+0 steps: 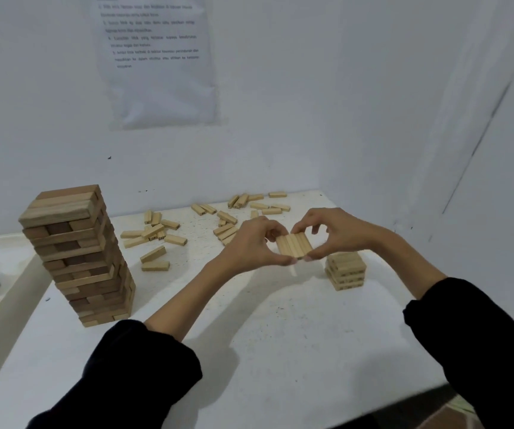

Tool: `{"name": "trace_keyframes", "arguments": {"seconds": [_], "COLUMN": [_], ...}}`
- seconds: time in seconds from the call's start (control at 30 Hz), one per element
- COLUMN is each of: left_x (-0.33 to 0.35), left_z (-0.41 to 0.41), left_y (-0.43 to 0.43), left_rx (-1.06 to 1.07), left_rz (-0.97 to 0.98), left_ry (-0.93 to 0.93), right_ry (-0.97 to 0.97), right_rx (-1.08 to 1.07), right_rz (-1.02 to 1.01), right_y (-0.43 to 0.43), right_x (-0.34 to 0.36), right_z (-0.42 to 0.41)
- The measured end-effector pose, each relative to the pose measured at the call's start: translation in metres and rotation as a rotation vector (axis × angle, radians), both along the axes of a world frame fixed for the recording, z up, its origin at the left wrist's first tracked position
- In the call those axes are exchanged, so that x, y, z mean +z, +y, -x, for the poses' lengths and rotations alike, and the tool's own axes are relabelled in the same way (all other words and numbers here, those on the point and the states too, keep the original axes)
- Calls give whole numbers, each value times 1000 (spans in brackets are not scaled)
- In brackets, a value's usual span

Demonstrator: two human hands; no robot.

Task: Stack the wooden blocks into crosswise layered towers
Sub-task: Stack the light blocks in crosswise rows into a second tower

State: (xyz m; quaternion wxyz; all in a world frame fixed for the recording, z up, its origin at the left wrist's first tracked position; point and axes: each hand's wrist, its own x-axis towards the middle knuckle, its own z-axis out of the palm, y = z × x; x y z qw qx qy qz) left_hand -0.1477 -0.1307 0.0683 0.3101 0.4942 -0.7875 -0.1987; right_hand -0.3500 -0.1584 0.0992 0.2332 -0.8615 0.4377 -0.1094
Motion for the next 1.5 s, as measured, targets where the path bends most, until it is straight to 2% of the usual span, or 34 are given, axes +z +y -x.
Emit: {"name": "trace_keyframes", "arguments": {"seconds": [0.33,0.77,1.07,1.23,1.4,1.5], "left_x": [-5,-22,-30,-25,-10,-8], "left_z": [77,88,87,79,41,7], "left_y": [-22,-30,-31,-33,-45,-57], "left_rx": [-57,-89,-109,-109,-88,-10], "left_rz": [-35,-112,-119,-143,-114,-83], "left_ry": [-35,-61,-113,-51,-16,-20], "right_ry": [81,54,56,-2,-68,-34], "right_rx": [-72,-113,-140,-138,-119,-108], "right_rz": [-92,-149,-170,-172,-126,-65], "right_y": [-19,-26,-24,-21,-33,-52], "right_x": [-4,-25,-31,-17,-5,-2], "right_z": [76,89,89,86,60,32]}}
